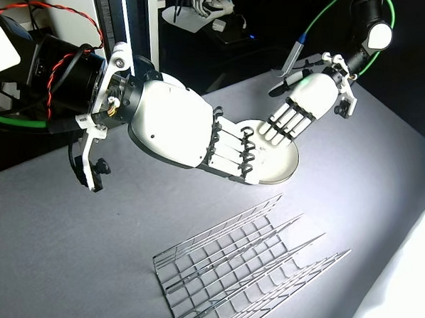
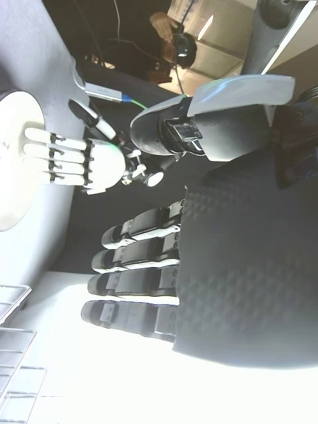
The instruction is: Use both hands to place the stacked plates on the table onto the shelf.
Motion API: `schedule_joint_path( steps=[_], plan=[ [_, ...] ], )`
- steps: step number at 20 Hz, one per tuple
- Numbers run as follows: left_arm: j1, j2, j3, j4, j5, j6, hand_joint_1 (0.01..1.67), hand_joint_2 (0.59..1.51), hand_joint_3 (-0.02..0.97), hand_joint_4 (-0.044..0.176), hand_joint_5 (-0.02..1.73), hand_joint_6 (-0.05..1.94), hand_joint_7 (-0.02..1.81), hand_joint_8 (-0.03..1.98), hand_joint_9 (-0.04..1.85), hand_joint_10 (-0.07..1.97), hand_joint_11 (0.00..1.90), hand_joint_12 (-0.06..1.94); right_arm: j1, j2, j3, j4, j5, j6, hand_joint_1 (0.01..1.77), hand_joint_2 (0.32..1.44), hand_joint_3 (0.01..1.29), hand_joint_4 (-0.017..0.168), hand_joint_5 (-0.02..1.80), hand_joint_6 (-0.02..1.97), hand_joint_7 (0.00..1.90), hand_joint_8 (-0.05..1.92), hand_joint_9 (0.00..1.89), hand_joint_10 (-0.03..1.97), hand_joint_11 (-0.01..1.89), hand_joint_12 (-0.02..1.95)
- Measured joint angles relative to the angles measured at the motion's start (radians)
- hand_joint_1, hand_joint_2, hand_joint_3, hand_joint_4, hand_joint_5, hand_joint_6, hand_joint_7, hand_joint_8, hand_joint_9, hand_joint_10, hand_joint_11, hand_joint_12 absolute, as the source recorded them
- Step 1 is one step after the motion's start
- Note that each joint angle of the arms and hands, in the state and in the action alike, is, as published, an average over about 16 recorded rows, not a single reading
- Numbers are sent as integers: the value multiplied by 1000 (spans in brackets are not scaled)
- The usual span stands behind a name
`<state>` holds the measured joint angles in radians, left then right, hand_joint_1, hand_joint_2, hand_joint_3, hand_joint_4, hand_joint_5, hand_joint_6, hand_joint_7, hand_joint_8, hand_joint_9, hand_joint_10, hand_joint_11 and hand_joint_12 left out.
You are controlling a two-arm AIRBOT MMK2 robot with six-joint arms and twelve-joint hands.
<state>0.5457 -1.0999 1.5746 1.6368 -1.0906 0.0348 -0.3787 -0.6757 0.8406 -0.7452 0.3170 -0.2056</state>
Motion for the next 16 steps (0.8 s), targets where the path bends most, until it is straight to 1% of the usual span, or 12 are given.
schedule_joint_path(
  steps=[4,8,12,16],
  plan=[
    [13,-6,14,-1,-1,8,20,1116,19,-3,2,7,14,-4,20,5,14,13,0,-2,0,0,2,0,19,1281,20,-4,22,14,19,-3,17,-7,11,6],
    [28,-10,18,-7,-2,17,20,1117,18,-4,-6,7,12,-4,21,5,14,12,-2,-3,0,0,5,0,20,1281,20,-4,22,14,21,-3,15,-7,11,6],
    [44,-14,14,-16,-1,25,19,1116,18,-6,-7,10,9,-6,19,4,14,12,-4,-5,0,0,8,0,20,1281,20,-4,22,14,22,-3,15,-6,12,7],
    [60,-16,1,-25,2,33,18,1116,17,-7,-8,10,5,-10,15,-2,14,12,-5,-7,0,0,13,0,19,1281,20,-5,24,14,22,-3,17,-6,14,7]
  ],
)
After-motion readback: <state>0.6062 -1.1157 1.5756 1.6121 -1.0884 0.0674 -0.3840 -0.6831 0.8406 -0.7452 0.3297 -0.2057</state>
